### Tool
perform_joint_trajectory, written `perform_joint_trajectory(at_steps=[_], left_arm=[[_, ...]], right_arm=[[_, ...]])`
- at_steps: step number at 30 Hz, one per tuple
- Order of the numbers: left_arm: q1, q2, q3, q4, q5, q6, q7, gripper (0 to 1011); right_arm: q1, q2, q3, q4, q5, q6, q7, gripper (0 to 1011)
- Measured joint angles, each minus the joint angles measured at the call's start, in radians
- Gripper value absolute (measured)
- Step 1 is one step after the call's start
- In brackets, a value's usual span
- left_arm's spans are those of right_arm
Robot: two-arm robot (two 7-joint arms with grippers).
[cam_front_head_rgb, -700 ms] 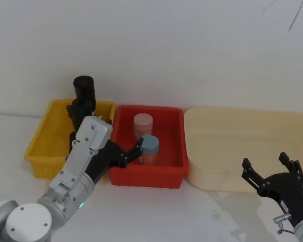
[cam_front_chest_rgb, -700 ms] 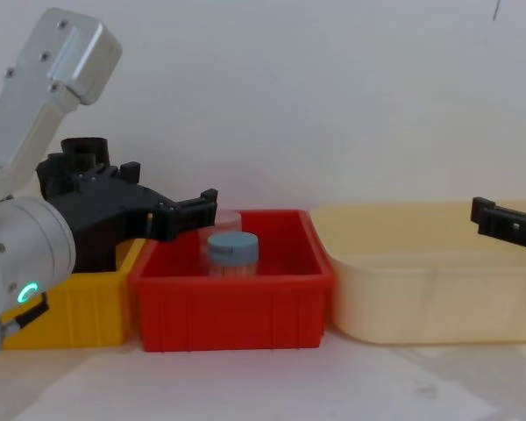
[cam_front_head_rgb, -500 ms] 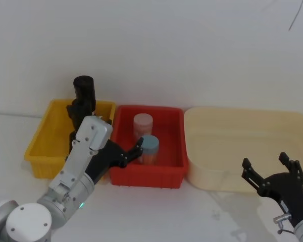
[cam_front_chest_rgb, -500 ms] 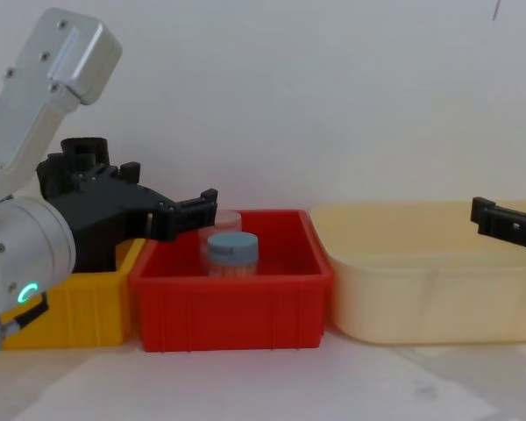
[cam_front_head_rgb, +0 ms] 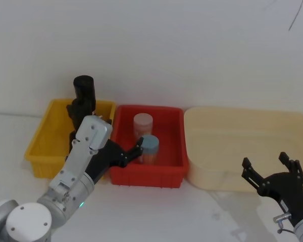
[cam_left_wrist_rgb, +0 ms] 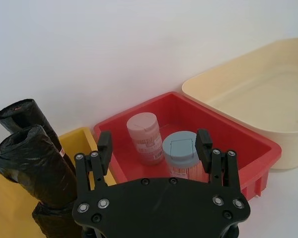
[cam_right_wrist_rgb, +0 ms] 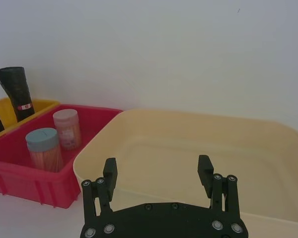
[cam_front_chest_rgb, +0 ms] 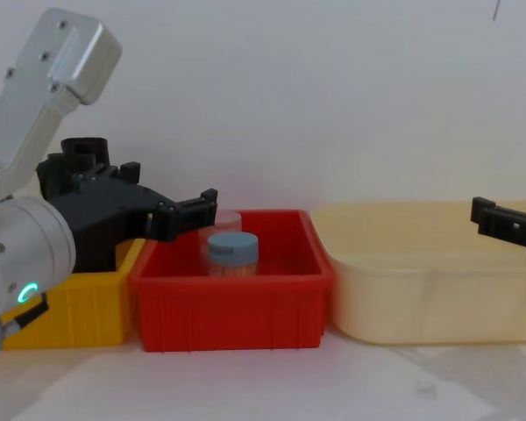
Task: Pick up the garbage bag with the one hand and transfer it to the other hand.
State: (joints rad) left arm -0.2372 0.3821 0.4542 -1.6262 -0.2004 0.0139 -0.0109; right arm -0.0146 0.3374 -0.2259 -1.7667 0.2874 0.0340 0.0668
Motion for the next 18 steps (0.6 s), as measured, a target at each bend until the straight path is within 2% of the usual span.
perform_joint_trajectory(at_steps=[18], left_arm=[[0.0,0.0,0.0,0.0,0.0,0.0,0.0,1001]], right_arm=[[0.0,0.0,0.0,0.0,0.0,0.0,0.0,1001]])
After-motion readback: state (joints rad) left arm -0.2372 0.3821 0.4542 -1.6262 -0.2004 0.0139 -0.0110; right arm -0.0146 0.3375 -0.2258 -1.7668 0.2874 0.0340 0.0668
